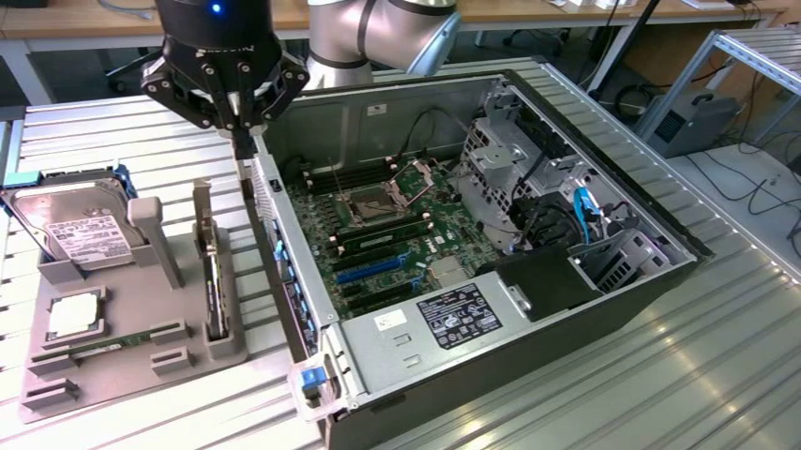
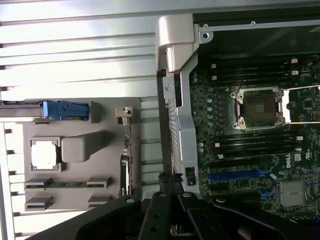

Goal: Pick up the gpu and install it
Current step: 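Reach for the gpu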

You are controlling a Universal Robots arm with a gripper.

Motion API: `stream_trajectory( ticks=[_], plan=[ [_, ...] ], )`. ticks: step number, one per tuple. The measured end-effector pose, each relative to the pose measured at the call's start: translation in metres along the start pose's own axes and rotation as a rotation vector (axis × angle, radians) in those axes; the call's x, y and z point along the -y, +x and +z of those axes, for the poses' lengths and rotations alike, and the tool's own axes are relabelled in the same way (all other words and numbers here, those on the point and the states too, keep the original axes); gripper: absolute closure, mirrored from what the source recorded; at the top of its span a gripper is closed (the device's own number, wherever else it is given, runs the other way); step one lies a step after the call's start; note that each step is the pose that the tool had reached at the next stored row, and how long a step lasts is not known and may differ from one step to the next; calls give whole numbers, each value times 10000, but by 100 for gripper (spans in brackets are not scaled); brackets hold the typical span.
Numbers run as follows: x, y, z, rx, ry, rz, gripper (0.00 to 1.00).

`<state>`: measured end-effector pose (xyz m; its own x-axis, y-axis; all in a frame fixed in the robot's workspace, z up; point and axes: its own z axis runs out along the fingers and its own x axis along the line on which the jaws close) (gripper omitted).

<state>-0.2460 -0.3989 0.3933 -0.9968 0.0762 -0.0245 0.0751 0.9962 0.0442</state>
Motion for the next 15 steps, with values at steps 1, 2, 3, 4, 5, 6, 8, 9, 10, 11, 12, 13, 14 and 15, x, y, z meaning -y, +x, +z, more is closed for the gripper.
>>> stream_trajectory(
  ticks=[1, 2, 3, 4, 5, 6, 8, 9, 10, 11, 12, 13, 14, 15],
  plan=[
    [0, 2, 0, 0, -1, -1, 89],
    [0, 5, 0, 0, 0, 0, 89],
    [1, 8, 0, 0, 0, 0, 89],
    [1, 12, 0, 0, 0, 0, 89],
    [1, 15, 0, 0, 0, 0, 89],
    [1, 19, 0, 0, 0, 0, 89],
    [2, 28, 0, 1, -1, 0, 89],
    [3, 33, -1, 0, 0, 0, 89],
    [3, 37, -1, 0, 0, 0, 89],
    [3, 41, -1, 1, -1, 0, 89],
    [3, 45, -1, 1, -1, -1, 89],
    [4, 49, -1, 1, -1, 0, 89],
    [4, 52, -1, 0, 0, 0, 89],
    [4, 57, -2, 0, 0, 0, 89]
  ],
)
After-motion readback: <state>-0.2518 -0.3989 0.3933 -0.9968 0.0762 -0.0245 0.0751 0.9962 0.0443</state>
